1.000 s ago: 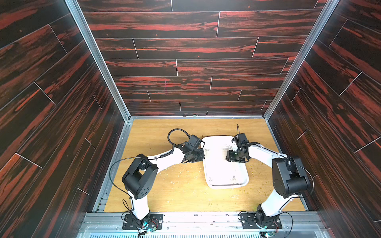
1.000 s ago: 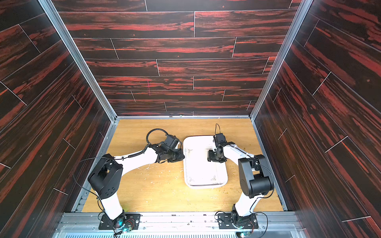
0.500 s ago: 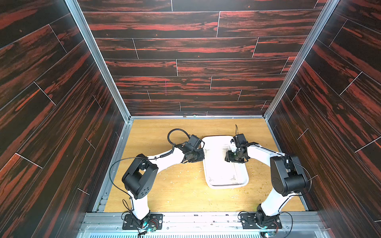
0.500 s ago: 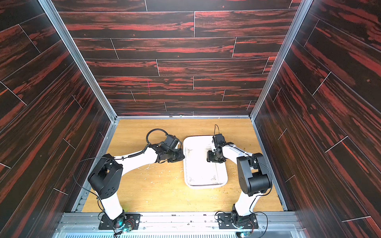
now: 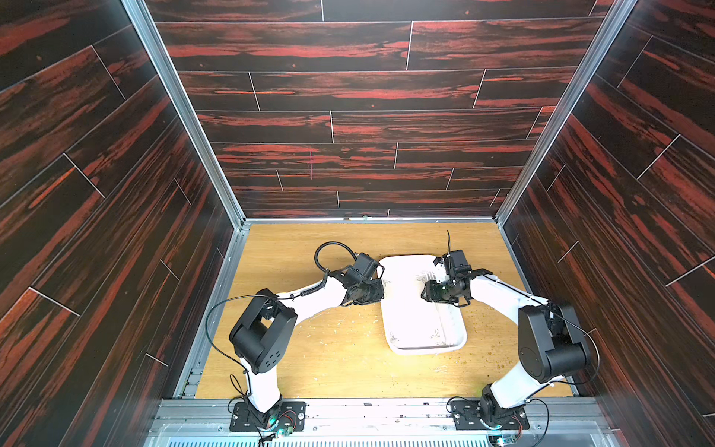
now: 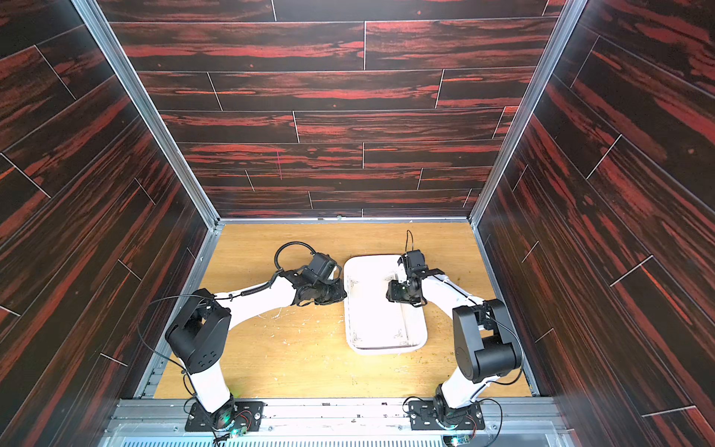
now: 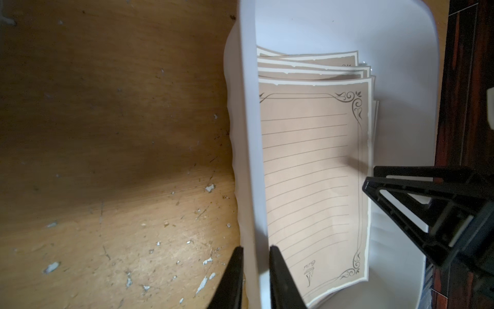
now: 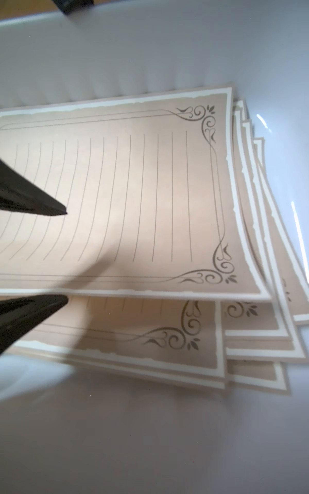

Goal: Take out the stationery paper from the storage box
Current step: Pick up the stationery paper from the storage box.

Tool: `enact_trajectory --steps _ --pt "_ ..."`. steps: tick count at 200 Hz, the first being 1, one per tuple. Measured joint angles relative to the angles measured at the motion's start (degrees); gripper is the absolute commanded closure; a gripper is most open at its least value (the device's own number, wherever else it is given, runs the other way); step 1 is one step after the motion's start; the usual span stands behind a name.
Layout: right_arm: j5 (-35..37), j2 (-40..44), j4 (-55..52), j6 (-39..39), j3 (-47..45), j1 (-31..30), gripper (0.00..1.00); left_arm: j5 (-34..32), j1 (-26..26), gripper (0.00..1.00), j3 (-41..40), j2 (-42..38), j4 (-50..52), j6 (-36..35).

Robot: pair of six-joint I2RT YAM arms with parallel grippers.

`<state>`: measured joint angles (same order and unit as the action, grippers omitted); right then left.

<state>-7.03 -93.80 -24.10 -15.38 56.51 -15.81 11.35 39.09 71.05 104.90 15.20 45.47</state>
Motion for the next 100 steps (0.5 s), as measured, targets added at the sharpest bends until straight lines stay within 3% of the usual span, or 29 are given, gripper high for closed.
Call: enact_trajectory --steps 38,100 --pt "-3.21 1.2 0.17 -0.7 -0.44 -0.07 0.69 0.04 0.0 0.79 0.13 0.07 0.15 0.0" --pt "-12.74 3.06 1.79 -0.61 -0.94 -0.11 0.72 0.04 0.0 0.79 1.18 0.85 0.7 0.0"
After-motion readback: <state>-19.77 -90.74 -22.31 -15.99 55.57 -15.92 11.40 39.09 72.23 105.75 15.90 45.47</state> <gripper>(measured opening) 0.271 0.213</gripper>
